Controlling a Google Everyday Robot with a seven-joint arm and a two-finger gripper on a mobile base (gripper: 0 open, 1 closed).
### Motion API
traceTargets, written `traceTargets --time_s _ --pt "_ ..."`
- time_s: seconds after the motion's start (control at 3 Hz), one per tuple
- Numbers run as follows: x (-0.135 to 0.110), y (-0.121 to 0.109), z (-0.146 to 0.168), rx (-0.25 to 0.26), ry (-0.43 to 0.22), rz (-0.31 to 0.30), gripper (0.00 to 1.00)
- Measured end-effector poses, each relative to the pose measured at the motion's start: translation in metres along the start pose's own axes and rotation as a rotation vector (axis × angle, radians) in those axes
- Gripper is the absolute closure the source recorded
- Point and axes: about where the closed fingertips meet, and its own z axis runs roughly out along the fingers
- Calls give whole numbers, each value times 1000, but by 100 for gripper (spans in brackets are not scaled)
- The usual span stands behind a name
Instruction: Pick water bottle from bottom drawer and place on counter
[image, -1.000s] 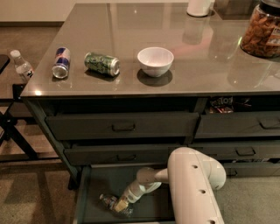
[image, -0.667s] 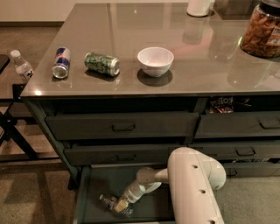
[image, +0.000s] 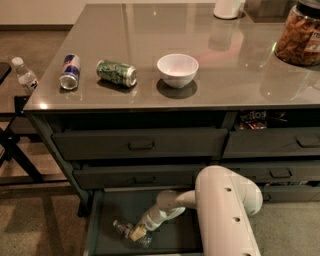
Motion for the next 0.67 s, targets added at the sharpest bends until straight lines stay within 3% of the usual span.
traceTargets --time_s 0.33,0.67 --pt "-7 5 -24 38 -41 9 100" --pt "-6 10 -59 112 -59 45 100"
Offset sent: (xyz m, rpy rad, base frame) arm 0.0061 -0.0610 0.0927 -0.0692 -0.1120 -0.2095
